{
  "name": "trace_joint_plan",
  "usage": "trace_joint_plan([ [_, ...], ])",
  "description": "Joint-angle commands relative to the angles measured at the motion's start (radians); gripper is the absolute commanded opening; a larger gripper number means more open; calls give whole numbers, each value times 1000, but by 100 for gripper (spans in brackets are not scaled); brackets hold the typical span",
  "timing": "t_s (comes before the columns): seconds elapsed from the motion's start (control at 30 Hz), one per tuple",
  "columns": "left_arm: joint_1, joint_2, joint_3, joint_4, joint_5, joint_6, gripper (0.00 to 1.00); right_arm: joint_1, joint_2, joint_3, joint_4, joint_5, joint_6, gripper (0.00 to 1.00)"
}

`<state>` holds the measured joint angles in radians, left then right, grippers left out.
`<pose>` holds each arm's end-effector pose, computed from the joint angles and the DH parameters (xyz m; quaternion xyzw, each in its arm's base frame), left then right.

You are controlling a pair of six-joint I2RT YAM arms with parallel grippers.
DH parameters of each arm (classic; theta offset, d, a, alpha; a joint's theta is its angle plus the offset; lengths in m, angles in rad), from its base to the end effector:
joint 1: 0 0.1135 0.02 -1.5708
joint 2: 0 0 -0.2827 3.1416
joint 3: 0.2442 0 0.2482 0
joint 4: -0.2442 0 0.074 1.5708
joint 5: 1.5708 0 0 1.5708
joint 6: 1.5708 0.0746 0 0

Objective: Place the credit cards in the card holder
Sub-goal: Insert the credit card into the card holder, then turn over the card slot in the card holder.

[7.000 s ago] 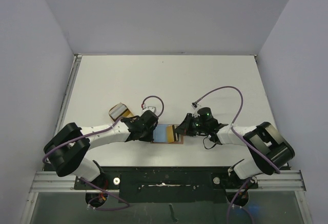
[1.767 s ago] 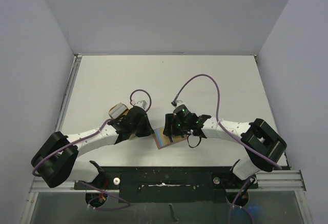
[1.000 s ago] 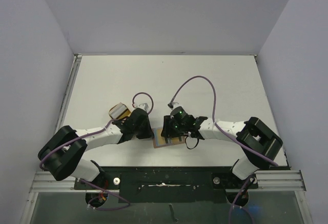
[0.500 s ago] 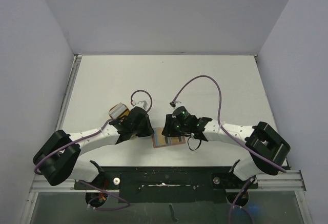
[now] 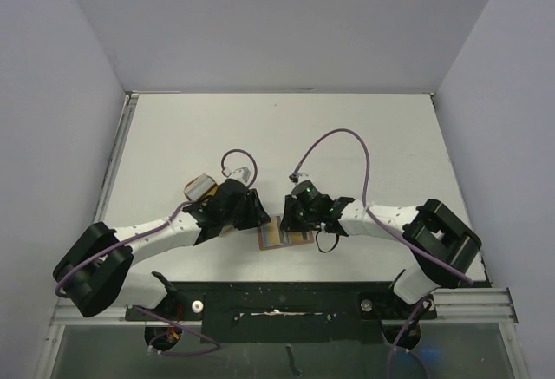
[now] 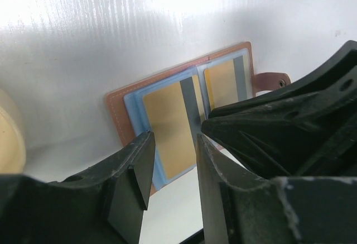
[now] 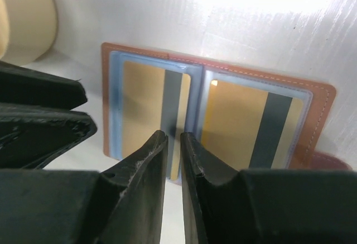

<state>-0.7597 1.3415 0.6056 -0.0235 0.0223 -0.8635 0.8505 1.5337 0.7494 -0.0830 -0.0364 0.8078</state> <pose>0.2035 -0.1956 0.1693 -0.0433 0.9178 -0.2933 0.2642 0.2080 0.2412 0.1551 -0.0263 0.9383 0.2655 0.2201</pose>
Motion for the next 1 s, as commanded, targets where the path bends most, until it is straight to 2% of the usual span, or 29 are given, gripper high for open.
trace_joint_plan([
  [0.0, 0, 7, -13, 83, 10, -17, 36, -4, 27, 6, 41, 32, -21, 18],
  [0.07, -1, 7, -19, 91, 6, -16, 37, -4, 42, -4, 42, 40, -22, 17],
  [0.2, 0, 11, -21, 99, 4, -11, 38, -3, 78, -10, 14, 59, -17, 7],
  [0.37, -1, 16, -18, 108, 7, -9, 39, -1, 89, -34, 17, 72, 3, 2],
  [0.7, -1, 46, -30, 139, 8, -14, 40, -1, 64, -61, 36, 67, 20, 1],
  [0.97, -1, 53, -39, 165, 5, -18, 40, -2, 29, -9, 44, -9, 1, 1],
])
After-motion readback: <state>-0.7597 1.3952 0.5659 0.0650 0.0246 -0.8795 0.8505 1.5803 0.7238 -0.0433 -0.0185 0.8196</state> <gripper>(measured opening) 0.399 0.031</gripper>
